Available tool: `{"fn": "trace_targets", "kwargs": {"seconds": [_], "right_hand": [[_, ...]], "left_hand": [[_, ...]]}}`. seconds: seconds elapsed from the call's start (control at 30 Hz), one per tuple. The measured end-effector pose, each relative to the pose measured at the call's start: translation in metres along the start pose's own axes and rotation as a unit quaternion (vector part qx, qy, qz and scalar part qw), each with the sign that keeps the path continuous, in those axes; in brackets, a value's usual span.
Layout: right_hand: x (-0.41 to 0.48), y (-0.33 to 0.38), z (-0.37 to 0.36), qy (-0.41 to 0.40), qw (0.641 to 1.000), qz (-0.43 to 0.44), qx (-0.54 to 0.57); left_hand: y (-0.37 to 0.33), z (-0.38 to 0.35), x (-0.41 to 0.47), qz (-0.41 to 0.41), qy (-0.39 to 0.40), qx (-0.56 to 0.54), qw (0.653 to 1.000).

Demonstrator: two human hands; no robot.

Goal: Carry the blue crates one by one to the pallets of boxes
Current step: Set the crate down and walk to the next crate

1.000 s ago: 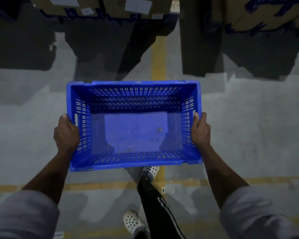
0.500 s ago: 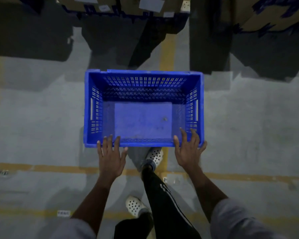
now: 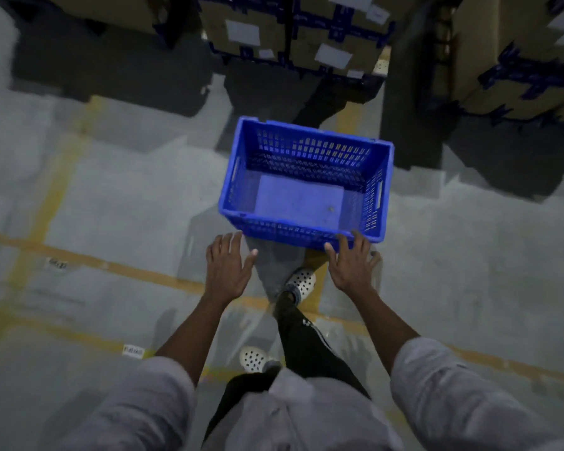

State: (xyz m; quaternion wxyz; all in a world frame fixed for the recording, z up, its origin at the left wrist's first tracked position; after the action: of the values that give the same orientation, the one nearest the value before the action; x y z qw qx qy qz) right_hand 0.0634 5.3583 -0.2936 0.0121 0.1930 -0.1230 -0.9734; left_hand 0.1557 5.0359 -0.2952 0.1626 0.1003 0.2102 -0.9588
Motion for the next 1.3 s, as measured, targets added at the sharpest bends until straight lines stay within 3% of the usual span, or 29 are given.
{"fn": "trace_targets", "kwargs": {"seconds": [0.17,0.3,0.5,0.73,0.87,1.03,1.17,1.3], "right_hand": [[-0.108,0.064,-0.014,0.039,0.992,0.107,-0.059],[-0.179,0.125,-0.034,0.143,0.964,0.202,-0.095],[-0.230,0.203,-0.053,0.191,0.920,0.317,-0.130],[-0.216,0.290,-0.050,0.252,0.903,0.347,-0.034],[-0.197,0.348,-0.062,0.284,0.886,0.366,-0.032],[-0.160,0.437,-0.072,0.352,0.840,0.408,-0.061],[-0.131,0.523,-0.060,0.326,0.826,0.454,-0.076],[-0.116,0.584,-0.063,0.306,0.815,0.486,-0.080]], "left_hand": [[0.038,0.028,-0.126,0.072,-0.001,-0.082,0.994],[0.057,0.045,-0.198,0.125,-0.011,-0.149,0.981],[0.088,0.053,-0.257,0.128,-0.001,-0.191,0.973],[0.157,0.066,-0.274,0.226,-0.056,-0.300,0.925],[0.210,0.069,-0.269,0.294,-0.077,-0.352,0.885],[0.271,0.114,-0.246,0.362,-0.120,-0.384,0.841],[0.306,0.157,-0.212,0.399,-0.185,-0.402,0.803],[0.336,0.189,-0.176,0.389,-0.206,-0.426,0.790]]}}
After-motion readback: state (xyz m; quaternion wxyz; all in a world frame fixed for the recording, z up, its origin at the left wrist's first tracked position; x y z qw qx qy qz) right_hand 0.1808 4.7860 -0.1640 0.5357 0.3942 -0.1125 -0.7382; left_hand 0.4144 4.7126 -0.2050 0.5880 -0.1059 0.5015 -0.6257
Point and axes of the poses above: each hand's wrist, its own x-axis towards the middle knuckle, its own z-axis out of the back of the hand, y = z × x, the point moved 7 cm from there along x, towards the middle knuckle, and after that the axes turned 1 degree about z, right-handed, at the moved point
